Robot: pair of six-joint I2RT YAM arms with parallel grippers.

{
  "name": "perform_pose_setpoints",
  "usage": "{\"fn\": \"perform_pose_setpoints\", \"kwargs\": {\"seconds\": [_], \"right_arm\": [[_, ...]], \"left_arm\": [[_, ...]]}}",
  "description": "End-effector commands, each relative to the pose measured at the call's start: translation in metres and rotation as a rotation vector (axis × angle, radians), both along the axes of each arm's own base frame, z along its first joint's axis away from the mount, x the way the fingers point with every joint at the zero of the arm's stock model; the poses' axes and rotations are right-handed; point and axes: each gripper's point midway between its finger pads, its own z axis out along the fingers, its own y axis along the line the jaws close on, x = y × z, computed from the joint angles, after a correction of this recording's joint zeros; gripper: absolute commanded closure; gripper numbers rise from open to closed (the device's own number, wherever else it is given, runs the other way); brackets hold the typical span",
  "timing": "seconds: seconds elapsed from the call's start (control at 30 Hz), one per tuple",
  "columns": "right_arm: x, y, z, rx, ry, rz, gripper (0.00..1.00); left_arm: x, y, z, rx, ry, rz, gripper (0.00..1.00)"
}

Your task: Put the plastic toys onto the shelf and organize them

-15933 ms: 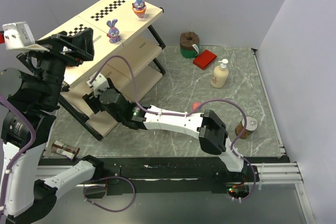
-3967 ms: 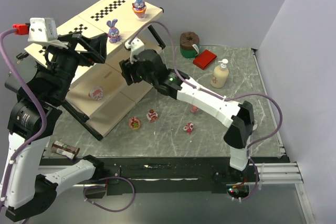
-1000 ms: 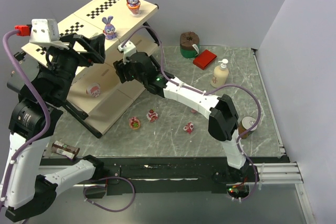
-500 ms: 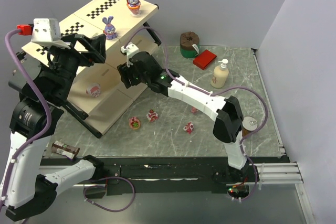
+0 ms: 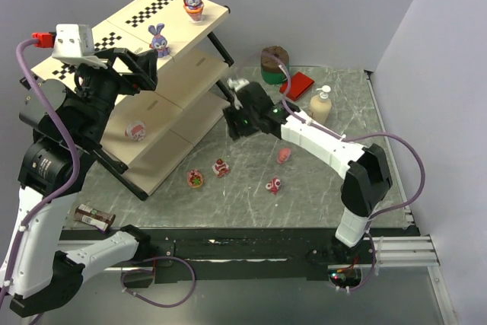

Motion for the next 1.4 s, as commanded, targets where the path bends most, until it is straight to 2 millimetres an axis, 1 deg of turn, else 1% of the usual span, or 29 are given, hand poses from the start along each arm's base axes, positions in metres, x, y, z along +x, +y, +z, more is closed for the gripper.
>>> {"fn": "perform_pose_setpoints", "kwargs": {"seconds": [0.0, 0.03, 0.07, 0.13, 0.17, 0.23, 0.3, 0.33, 0.37, 0.43, 0.47, 0.57, 0.7, 0.83, 0.9, 0.93, 1.1, 1.13, 1.23, 1.3, 1.37], "right_arm": [[-0.019, -0.040, -0.065, -0.124, 0.118, -0.012, 0.52], [-0.024, -0.046, -0.083, -0.147, 0.141, -0.002, 0.52], [-0.019, -0.044, -0.088, -0.141, 0.124, 0.005, 0.52], [-0.018, -0.047, -0.102, -0.159, 0.125, 0.024, 0.52], [-0.015, -0.043, -0.106, -0.154, 0.114, 0.039, 0.52], [-0.011, -0.042, -0.110, -0.165, 0.104, 0.055, 0.52], [-0.009, -0.043, -0.122, -0.194, 0.127, 0.064, 0.52], [-0.004, -0.041, -0.122, -0.196, 0.126, 0.066, 0.52], [-0.004, -0.040, -0.131, -0.212, 0.141, 0.072, 0.51], [0.000, -0.039, -0.135, -0.224, 0.140, 0.079, 0.48], [0.001, -0.039, -0.143, -0.232, 0.148, 0.080, 0.47], [0.009, -0.037, -0.150, -0.233, 0.118, 0.078, 0.44], [0.017, -0.034, -0.155, -0.208, 0.053, 0.061, 0.40], [0.015, -0.035, -0.167, -0.198, 0.038, 0.066, 0.26], [0.016, -0.036, -0.171, -0.199, 0.042, 0.066, 0.24], [0.015, -0.035, -0.173, -0.201, 0.046, 0.069, 0.21], [0.015, -0.034, -0.172, -0.192, 0.043, 0.069, 0.12], [0.015, -0.034, -0.172, -0.191, 0.042, 0.067, 0.08], [0.017, -0.036, -0.170, -0.187, 0.027, 0.042, 0.00], [0.016, -0.039, -0.174, -0.173, 0.022, 0.016, 0.00], [0.016, -0.040, -0.173, -0.143, 0.007, -0.018, 0.00]], "left_arm": [[-0.002, -0.005, 0.006, -0.019, -0.017, -0.029, 0.04], [-0.002, -0.005, 0.006, -0.020, -0.016, -0.029, 0.03], [-0.002, -0.006, 0.005, -0.020, -0.014, -0.032, 0.04], [-0.001, -0.007, 0.005, -0.021, -0.011, -0.036, 0.04], [0.000, -0.007, 0.004, -0.020, -0.010, -0.034, 0.04], [0.000, -0.007, 0.005, -0.022, -0.010, -0.035, 0.04], [-0.001, -0.007, 0.005, -0.023, -0.008, -0.035, 0.04], [0.000, -0.007, 0.005, -0.021, -0.008, -0.035, 0.03], [-0.001, -0.007, 0.004, -0.021, -0.007, -0.033, 0.03], [-0.001, -0.006, 0.004, -0.020, -0.006, -0.029, 0.04], [-0.001, -0.006, 0.004, -0.018, -0.005, -0.028, 0.04], [0.000, -0.004, 0.004, -0.016, -0.007, -0.021, 0.04], [0.000, -0.004, 0.003, -0.012, -0.005, -0.017, 0.04], [0.001, -0.004, 0.002, -0.009, -0.002, -0.012, 0.04], [0.001, -0.003, 0.003, -0.010, -0.003, -0.009, 0.04], [0.001, -0.002, 0.003, -0.008, -0.003, -0.007, 0.03], [0.002, -0.003, 0.004, -0.009, -0.003, -0.007, 0.04], [0.002, -0.003, 0.003, -0.008, 0.000, -0.006, 0.04], [0.003, -0.003, 0.002, -0.011, 0.004, -0.004, 0.04], [0.005, -0.003, 0.001, -0.011, 0.016, -0.002, 0.04], [0.009, -0.005, -0.002, -0.012, 0.030, 0.001, 0.04]]}}
